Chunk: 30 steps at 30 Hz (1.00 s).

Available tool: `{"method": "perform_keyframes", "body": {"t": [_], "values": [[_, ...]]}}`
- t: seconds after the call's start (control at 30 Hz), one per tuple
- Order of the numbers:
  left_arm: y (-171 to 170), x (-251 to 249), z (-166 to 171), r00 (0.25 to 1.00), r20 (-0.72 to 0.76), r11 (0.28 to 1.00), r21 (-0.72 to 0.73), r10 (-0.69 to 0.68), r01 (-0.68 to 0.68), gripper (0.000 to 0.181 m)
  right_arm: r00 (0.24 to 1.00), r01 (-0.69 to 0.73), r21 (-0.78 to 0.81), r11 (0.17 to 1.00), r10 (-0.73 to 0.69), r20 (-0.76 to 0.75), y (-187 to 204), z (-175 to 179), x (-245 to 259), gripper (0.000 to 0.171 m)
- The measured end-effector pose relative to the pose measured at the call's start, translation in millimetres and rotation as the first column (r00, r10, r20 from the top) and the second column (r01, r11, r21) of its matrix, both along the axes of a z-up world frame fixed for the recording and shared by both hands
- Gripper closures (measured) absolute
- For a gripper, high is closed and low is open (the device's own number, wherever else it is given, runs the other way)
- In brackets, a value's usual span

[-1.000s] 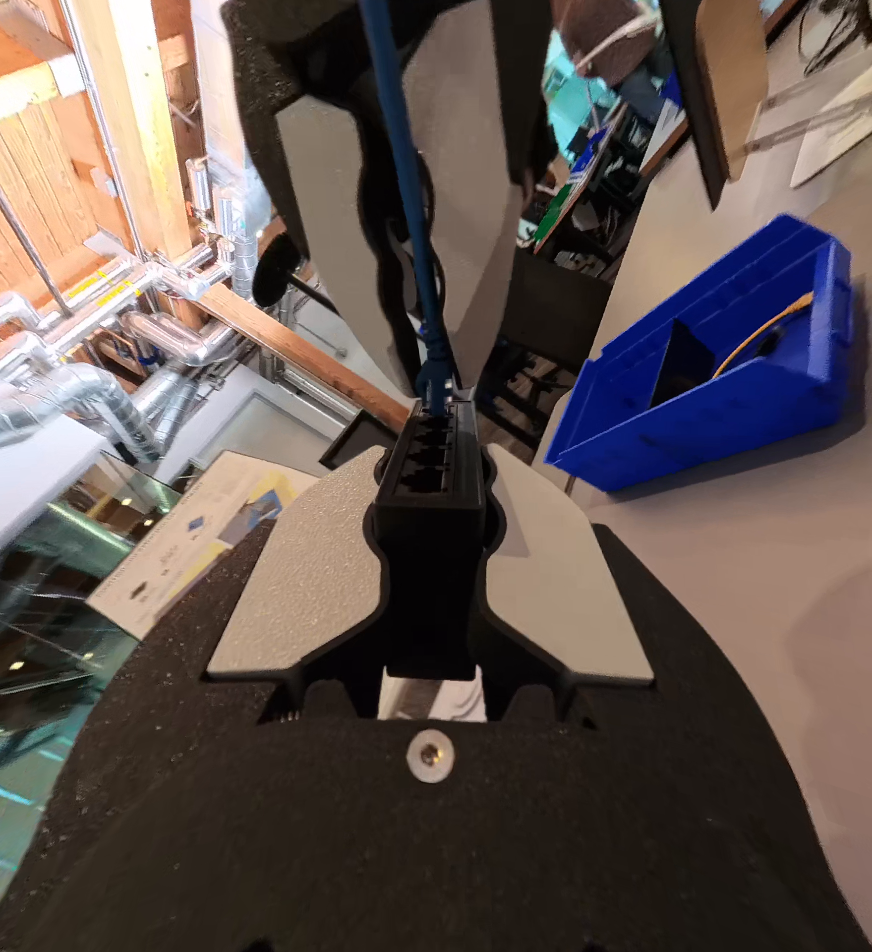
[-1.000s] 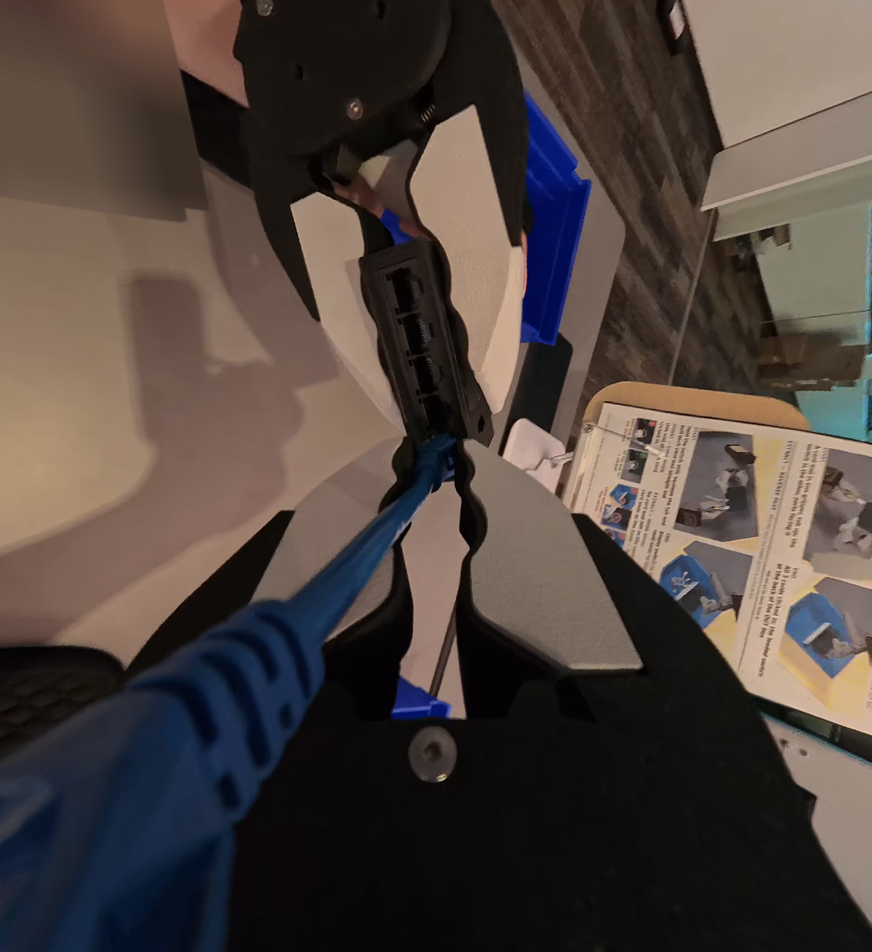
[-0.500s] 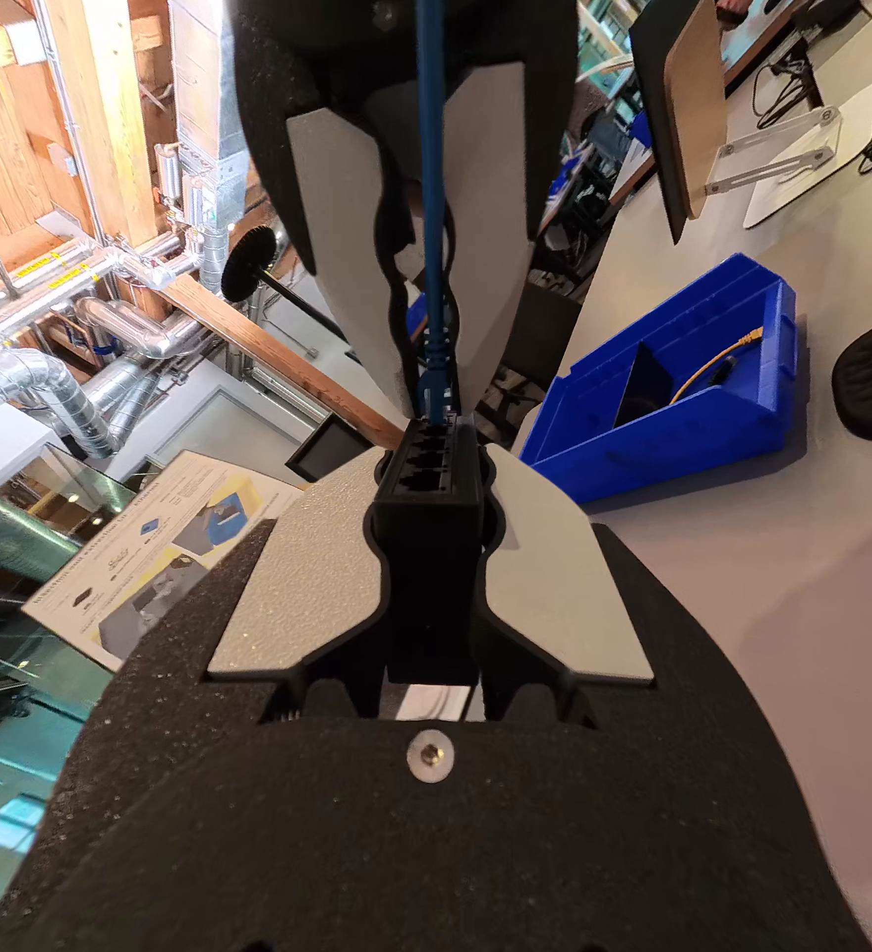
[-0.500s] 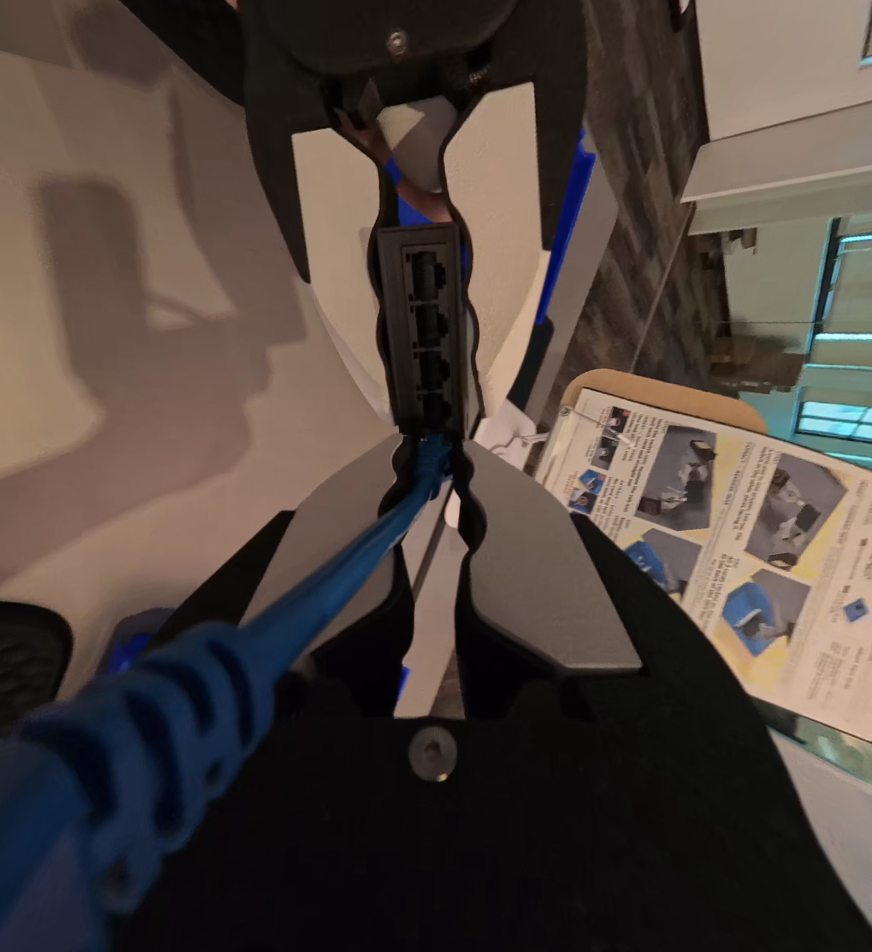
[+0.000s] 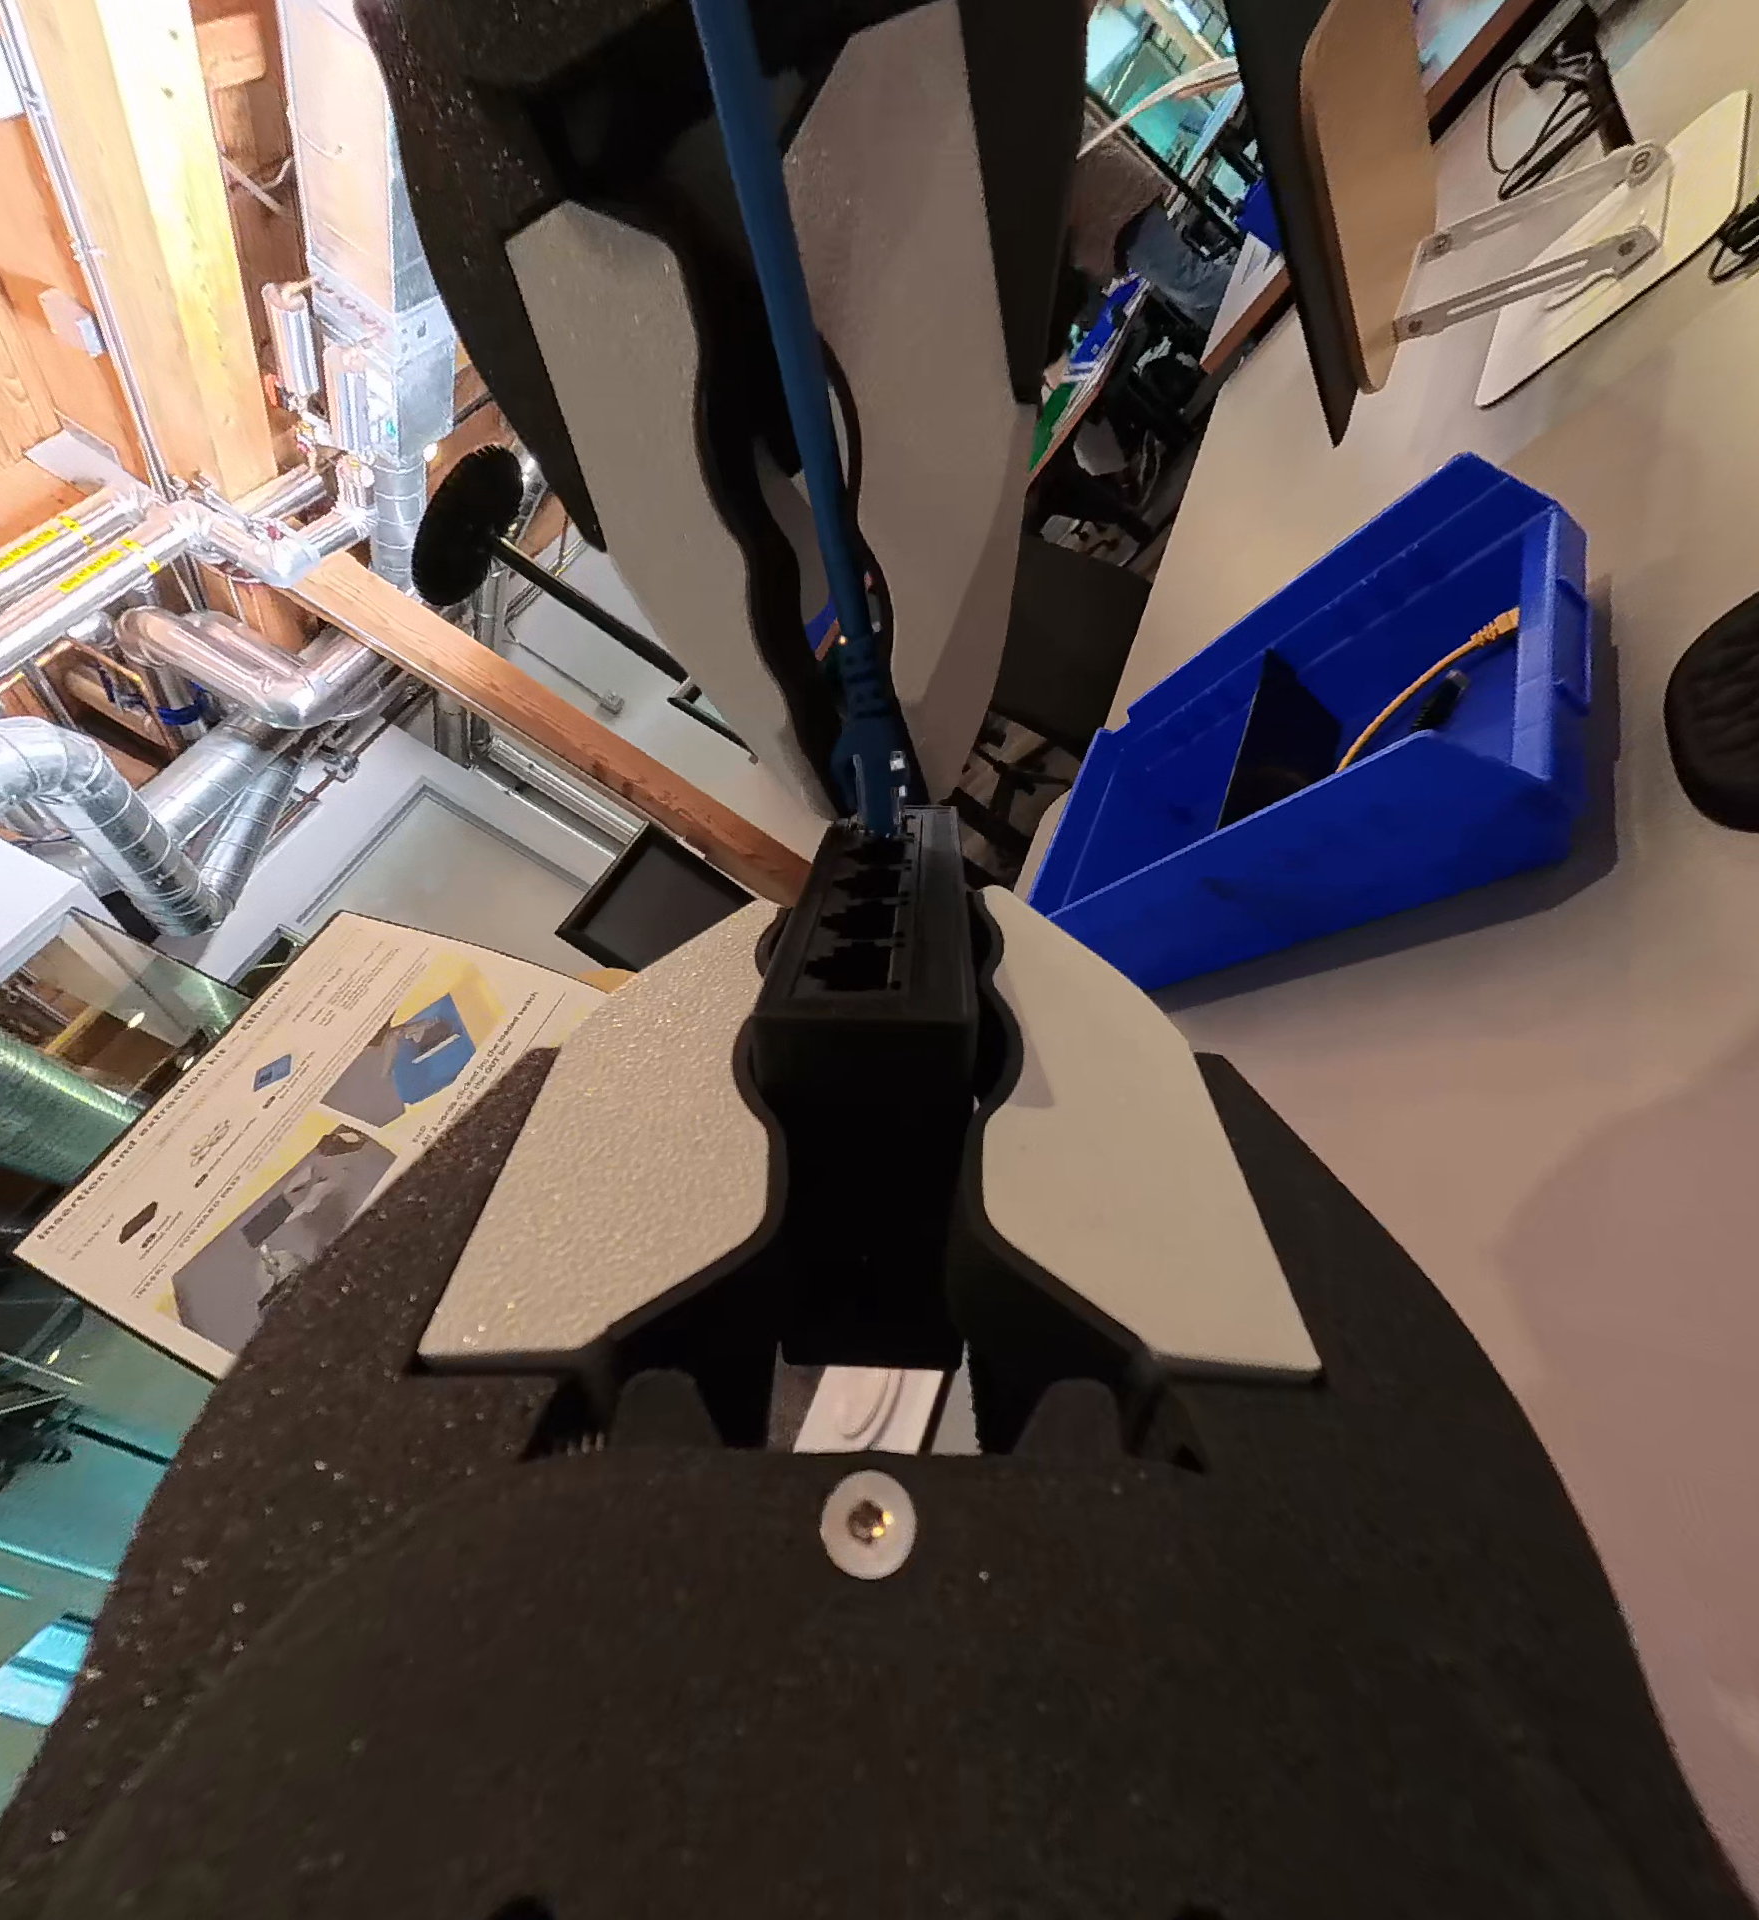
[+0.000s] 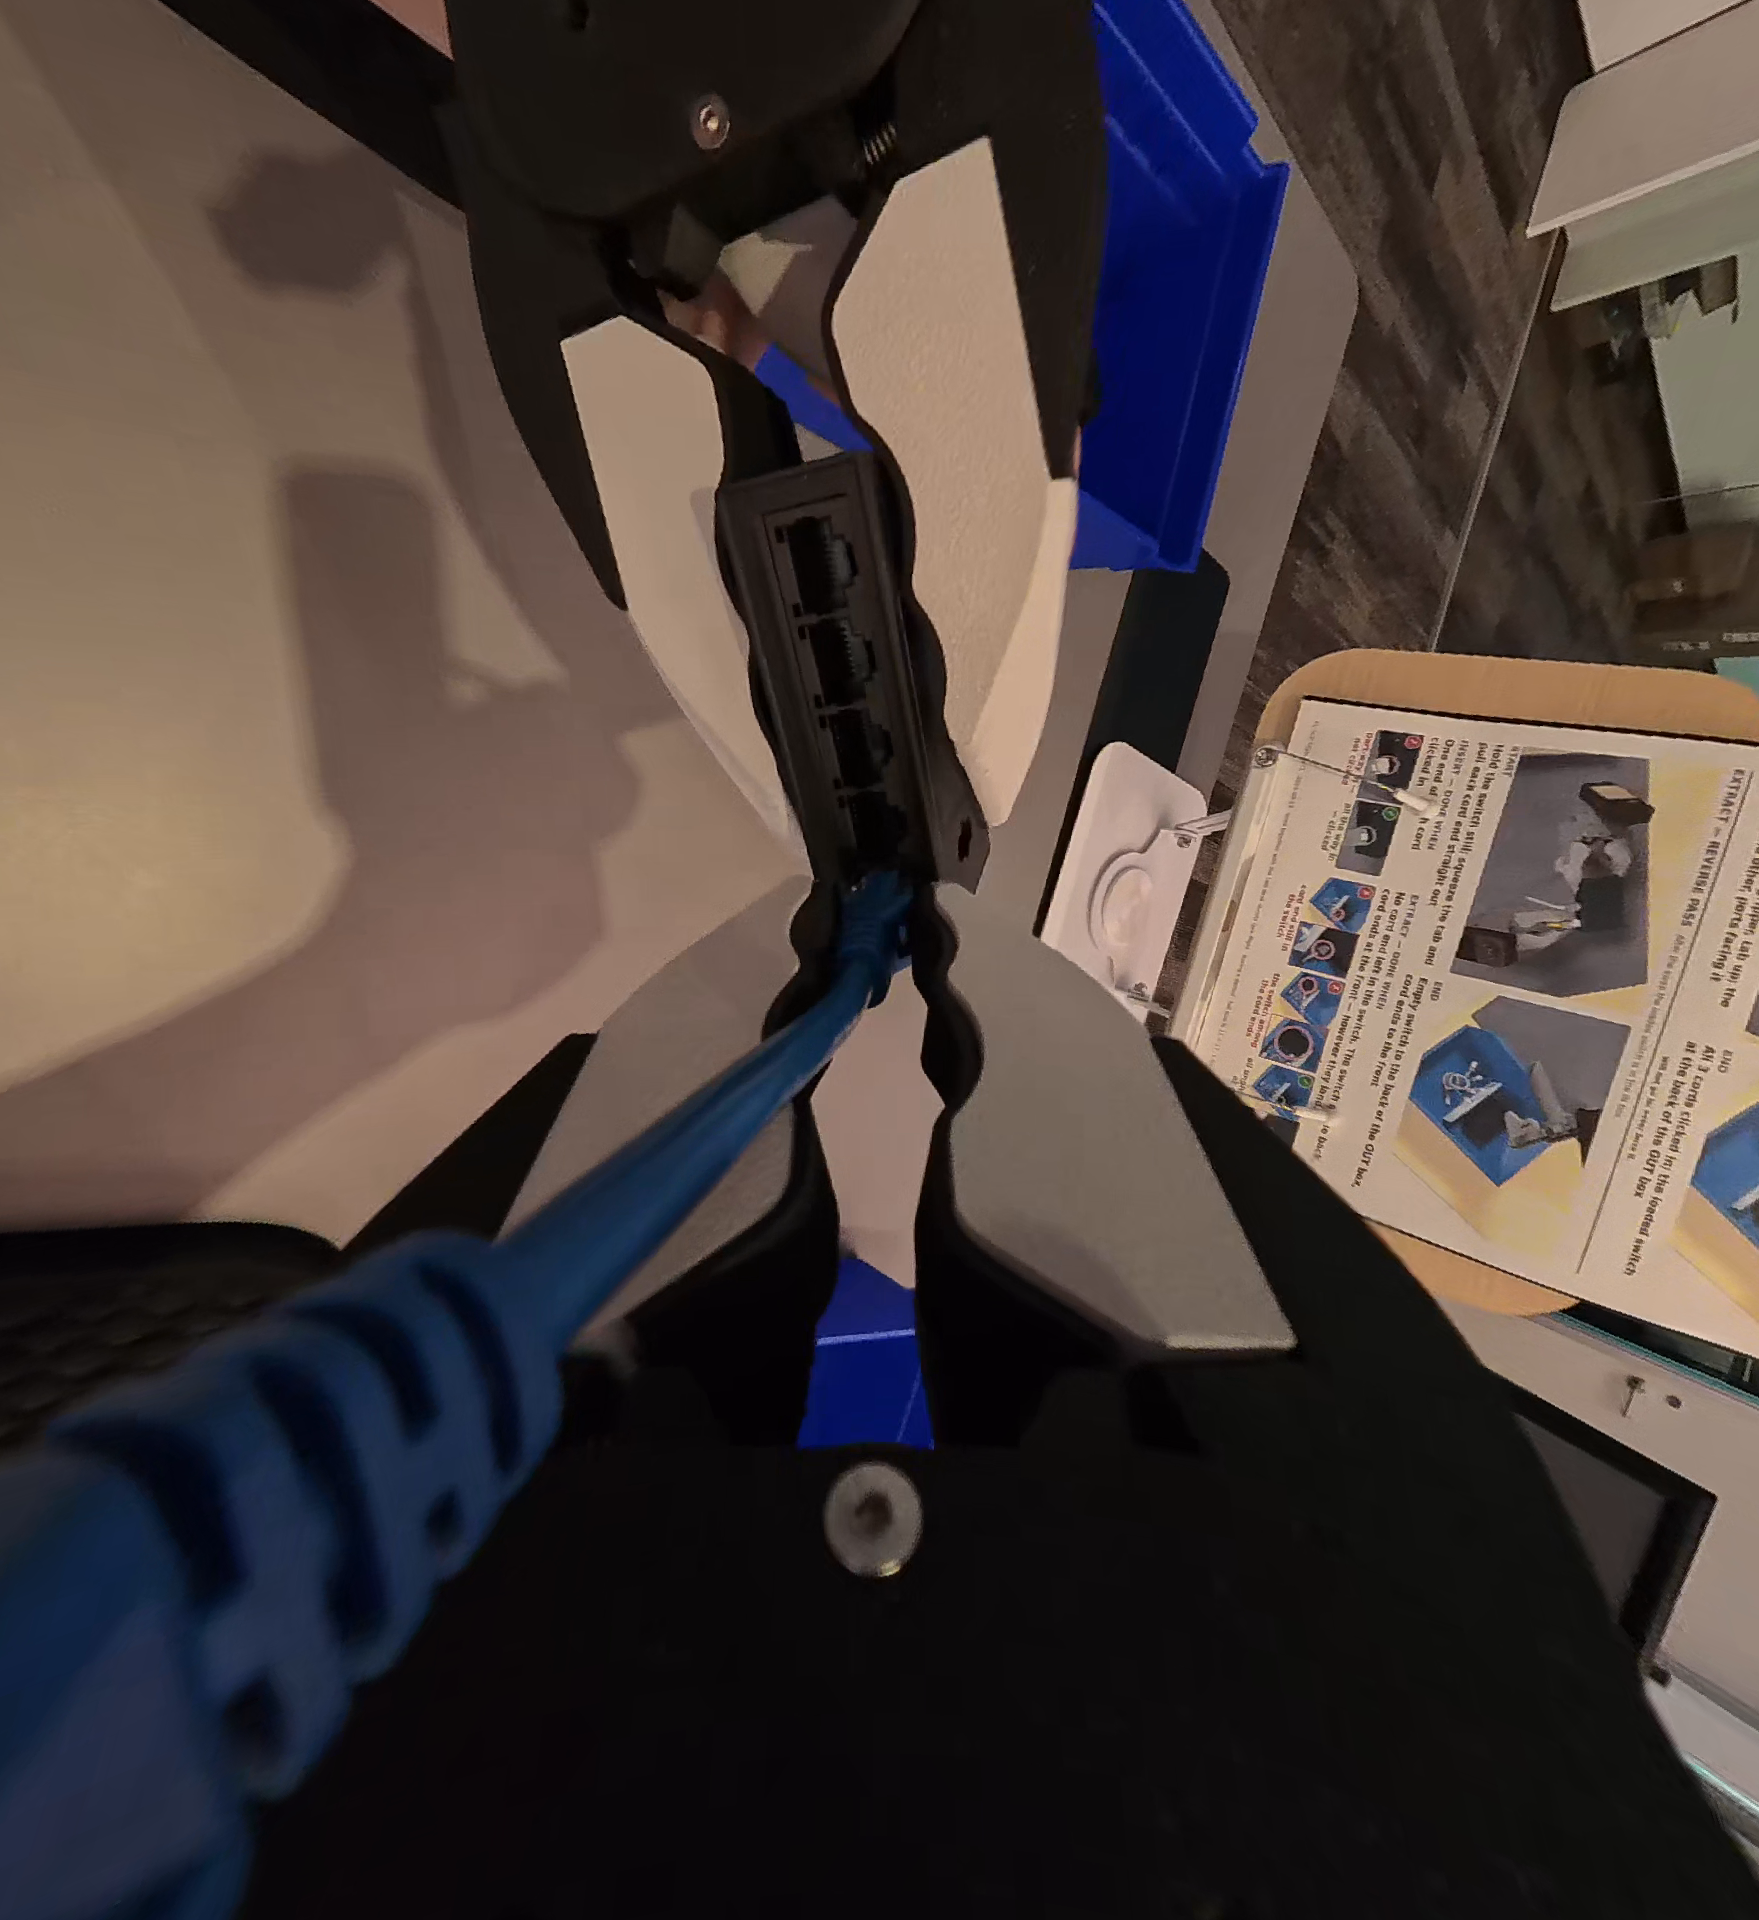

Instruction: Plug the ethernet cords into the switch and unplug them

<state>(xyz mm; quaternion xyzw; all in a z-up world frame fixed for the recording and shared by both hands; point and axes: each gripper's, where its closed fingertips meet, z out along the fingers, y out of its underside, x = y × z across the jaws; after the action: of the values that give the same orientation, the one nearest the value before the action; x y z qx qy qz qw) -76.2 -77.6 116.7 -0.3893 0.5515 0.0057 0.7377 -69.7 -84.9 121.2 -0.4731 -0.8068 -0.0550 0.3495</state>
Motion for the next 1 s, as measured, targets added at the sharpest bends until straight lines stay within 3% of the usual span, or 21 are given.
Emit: {"method": "perform_keyframes", "body": {"t": [0.07,0.1,0.13,0.17,0.23,0.27,0.33,0.4,0.6,0.73,0.9,1.0], "values": [[0.8,-1.6,1.4,1.0,0.0,1.0,-0.001,0.009,-0.009,0.15,1.0,0.003,0.019,1.0,-0.002,-0.014,-0.3,2.3,-0.8,0.158],[13.4,-10.3,4.1,0.994,0.016,0.994,0.018,0.11,-0.111,0.151,1.0,-0.009,-0.017,1.0,0.009,0.009,-6.6,1.2,0.9,0.16],[42.5,-34.5,4.9,0.947,-0.02,0.945,0.082,0.32,-0.318,0.15,0.999,-0.013,-0.201,0.98,0.019,0.029,-30.6,-8.6,0.7,0.16],[61.1,-57.2,5.8,0.914,-0.012,0.912,0.067,0.406,-0.404,0.151,0.999,-0.012,-0.218,0.976,0.023,0.049,-38.0,-15.8,1.9,0.16],[38.0,-56.0,27.4,0.969,0.215,0.982,-0.168,0.119,-0.083,0.151,0.998,-0.035,0.205,0.978,0.023,0.062,-0.7,0.9,8.0,0.159],[29.6,-57.5,39.2,0.96,0.266,0.986,-0.162,0.087,-0.044,0.151,1.0,-0.02,0.179,0.984,0.018,0.012,0.0,7.2,5.8,0.159],[34.1,-57.3,32.2,0.976,0.146,0.985,-0.07,0.164,-0.155,0.151,0.998,-0.006,0.063,0.998,0.01,-0.067,-2.3,11.4,-0.9,0.159],[23.0,-37.2,14.0,0.998,0.04,0.997,-0.062,0.055,-0.052,0.151,0.996,-0.017,0.059,0.998,0.022,-0.087,1.0,11.3,-4.8,0.159],[35.3,-16.2,-25.2,0.986,-0.139,0.989,-0.104,0.094,-0.109,0.15,1.0,0.023,-0.014,1.0,-0.023,-0.002,12.2,-10.2,16.5,0.159],[38.2,-16.7,-29.8,0.983,-0.158,0.979,-0.166,0.09,-0.117,0.15,0.931,0.307,-0.081,0.948,-0.282,0.23,61.6,-44.3,111.6,0.159],[41.5,-32.9,-19.0,0.978,-0.155,0.97,-0.18,0.138,-0.165,0.151,0.737,0.618,-0.153,0.771,-0.502,0.452,94.4,-110.6,247.7,0.159],[43.1,-38.7,-18.1,0.975,-0.165,0.964,-0.196,0.149,-0.18,0.15,0.664,0.717,-0.203,0.666,-0.566,0.488,102.0,-147.7,291.9,0.159]]}}
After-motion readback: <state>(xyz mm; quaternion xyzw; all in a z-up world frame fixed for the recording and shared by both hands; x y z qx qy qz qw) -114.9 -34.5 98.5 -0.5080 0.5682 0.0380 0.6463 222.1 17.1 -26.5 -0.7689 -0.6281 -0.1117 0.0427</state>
